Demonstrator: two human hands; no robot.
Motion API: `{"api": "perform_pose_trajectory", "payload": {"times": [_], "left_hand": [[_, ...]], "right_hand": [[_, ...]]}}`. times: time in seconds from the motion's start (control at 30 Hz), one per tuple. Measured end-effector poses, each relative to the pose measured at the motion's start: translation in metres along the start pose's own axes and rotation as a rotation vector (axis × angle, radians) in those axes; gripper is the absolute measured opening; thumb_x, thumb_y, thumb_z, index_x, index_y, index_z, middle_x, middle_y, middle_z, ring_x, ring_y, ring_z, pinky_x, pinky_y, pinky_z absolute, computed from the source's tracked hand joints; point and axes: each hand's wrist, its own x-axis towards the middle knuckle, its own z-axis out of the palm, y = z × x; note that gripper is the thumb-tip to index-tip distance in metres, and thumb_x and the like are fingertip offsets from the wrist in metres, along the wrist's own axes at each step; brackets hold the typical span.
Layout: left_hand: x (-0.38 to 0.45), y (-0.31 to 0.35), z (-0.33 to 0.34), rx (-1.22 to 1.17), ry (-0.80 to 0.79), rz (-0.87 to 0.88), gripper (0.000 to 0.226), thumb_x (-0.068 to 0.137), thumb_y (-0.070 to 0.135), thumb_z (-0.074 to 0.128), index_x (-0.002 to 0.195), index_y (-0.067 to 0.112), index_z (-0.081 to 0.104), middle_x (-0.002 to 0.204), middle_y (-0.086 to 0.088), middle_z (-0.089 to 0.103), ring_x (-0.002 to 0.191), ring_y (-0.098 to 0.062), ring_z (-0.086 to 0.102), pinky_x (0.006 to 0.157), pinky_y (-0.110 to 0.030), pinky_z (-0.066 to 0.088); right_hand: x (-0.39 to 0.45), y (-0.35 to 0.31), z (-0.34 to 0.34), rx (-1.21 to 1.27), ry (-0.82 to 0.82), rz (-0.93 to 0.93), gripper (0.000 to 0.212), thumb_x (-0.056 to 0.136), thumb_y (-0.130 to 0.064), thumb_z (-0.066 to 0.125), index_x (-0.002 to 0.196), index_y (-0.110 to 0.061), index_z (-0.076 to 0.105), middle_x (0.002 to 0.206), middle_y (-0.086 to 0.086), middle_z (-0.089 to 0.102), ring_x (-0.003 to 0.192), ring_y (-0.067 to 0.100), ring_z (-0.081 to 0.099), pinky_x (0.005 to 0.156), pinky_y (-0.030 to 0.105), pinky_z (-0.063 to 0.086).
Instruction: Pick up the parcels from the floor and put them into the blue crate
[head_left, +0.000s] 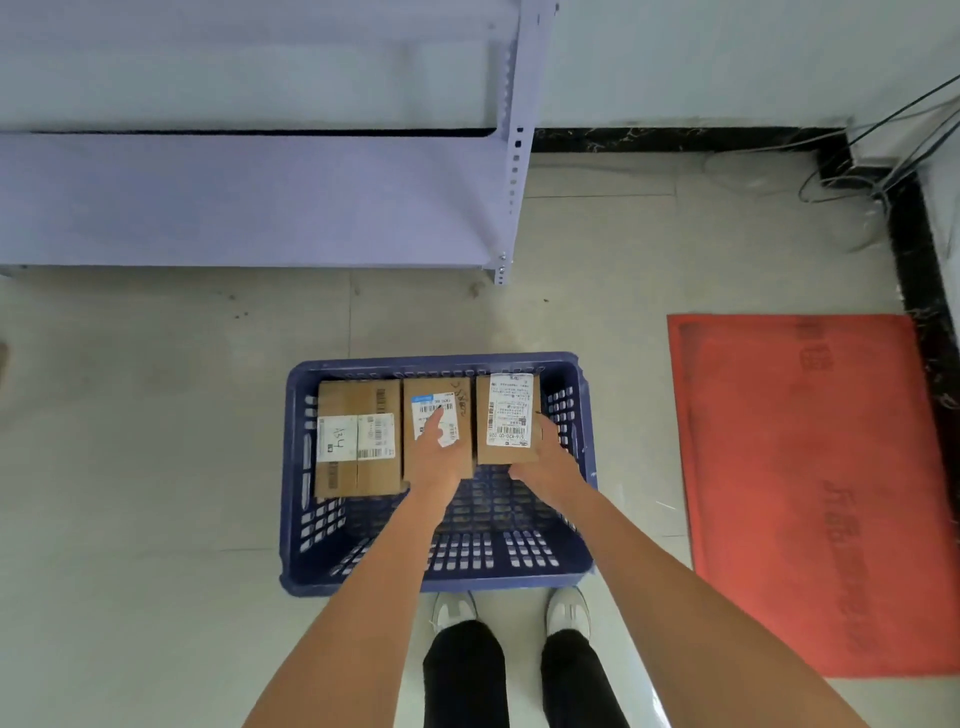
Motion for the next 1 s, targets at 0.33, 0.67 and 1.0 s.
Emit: {"api": "perform_pose_trajectory", "payload": {"times": [0.33,0.67,1.0], "left_hand": [[-0.167,0.018,-0.097,0.050,-0.027,0.148,0.062,0.091,0.005,0.055,0.145,0.019,0.028,0.141,-0.007,0.048,0.125,-0.023,0.049,0.105,-0.040,0.044],[-0.301,-0.050,-0.165,-0.133,0.002,0.117,0.055,0.090,0.003,0.048,0.140,0.022,0.040,0.135,-0.008,0.053,0.110,-0.019,0.052,0.091,-0.029,0.043],[-0.334,-0.118,-0.340,-0.378,0.162,0.129,0.066,0.085,0.007,0.061,0.143,0.026,0.036,0.140,-0.008,0.043,0.115,-0.020,0.049,0.094,-0.035,0.045]], "right_hand": [[-0.192,-0.082,-0.022,0.120,-0.086,0.034,0.068,0.088,-0.005,0.055,0.147,-0.018,0.024,0.142,0.010,0.044,0.126,0.027,0.045,0.094,0.025,0.039],[-0.338,-0.109,0.033,0.130,-0.168,-0.026,0.075,0.084,-0.008,0.062,0.147,-0.019,0.024,0.140,0.012,0.044,0.124,0.026,0.045,0.099,0.030,0.040],[-0.404,-0.211,0.156,0.016,-0.272,-0.090,0.065,0.087,-0.009,0.059,0.145,-0.015,0.028,0.147,0.010,0.035,0.132,0.030,0.037,0.102,0.042,0.039]]}}
